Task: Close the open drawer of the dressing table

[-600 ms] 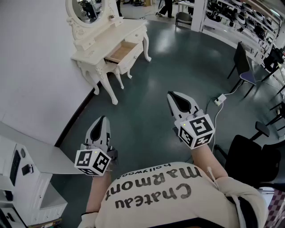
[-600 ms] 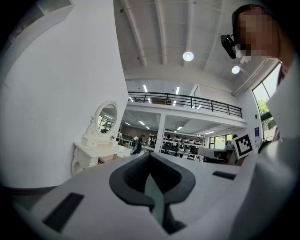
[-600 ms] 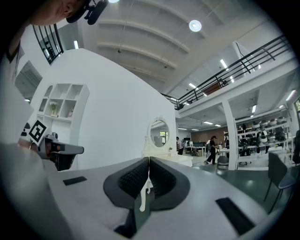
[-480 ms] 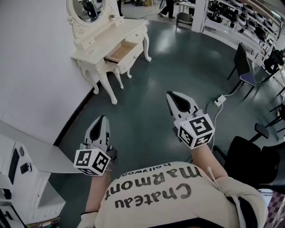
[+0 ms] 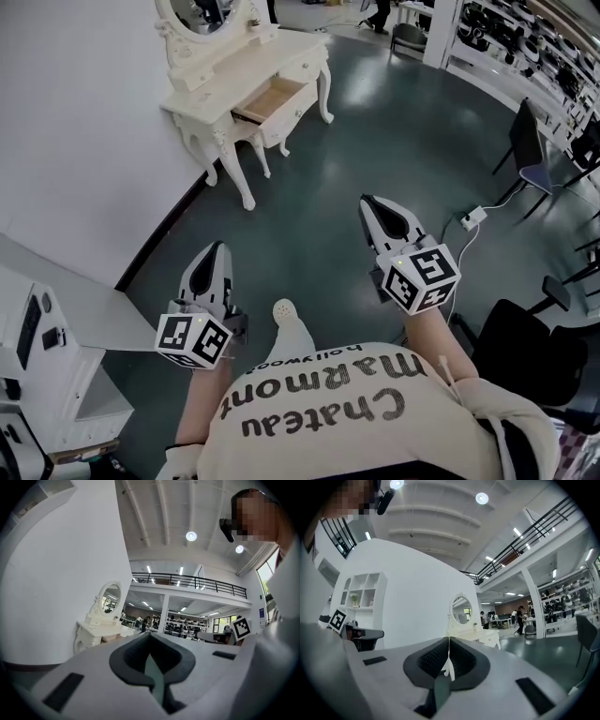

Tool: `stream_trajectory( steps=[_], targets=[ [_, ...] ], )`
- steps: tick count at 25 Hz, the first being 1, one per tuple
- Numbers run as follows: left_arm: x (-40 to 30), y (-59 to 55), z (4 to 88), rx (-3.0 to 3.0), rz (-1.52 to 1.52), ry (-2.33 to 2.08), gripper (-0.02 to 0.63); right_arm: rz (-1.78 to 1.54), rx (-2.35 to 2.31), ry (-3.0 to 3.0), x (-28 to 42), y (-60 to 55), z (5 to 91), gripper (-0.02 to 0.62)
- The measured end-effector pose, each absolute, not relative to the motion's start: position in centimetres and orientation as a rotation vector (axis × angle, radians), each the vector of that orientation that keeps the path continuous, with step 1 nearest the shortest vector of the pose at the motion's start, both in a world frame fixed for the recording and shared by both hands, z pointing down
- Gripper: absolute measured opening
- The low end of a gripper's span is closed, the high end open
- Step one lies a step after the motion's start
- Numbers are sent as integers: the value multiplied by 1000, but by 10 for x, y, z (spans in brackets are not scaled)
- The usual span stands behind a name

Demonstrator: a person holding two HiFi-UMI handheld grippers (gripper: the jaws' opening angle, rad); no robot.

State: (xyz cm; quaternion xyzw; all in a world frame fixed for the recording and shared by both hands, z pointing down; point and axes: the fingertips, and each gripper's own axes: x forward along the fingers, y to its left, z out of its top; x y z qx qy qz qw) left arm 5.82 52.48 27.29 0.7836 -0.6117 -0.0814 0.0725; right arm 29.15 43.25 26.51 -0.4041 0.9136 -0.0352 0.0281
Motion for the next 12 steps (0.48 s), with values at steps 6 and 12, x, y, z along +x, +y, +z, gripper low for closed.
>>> stream_trajectory(
  steps=[6,12],
  targets=[
    [48,494,281,2362,-228,-1820,6,-148,-1278,2849,288,405,278,29],
    [36,446,287,2381,-218,-1797,6,-280,-1337,2828,290,368,292,29]
  ],
)
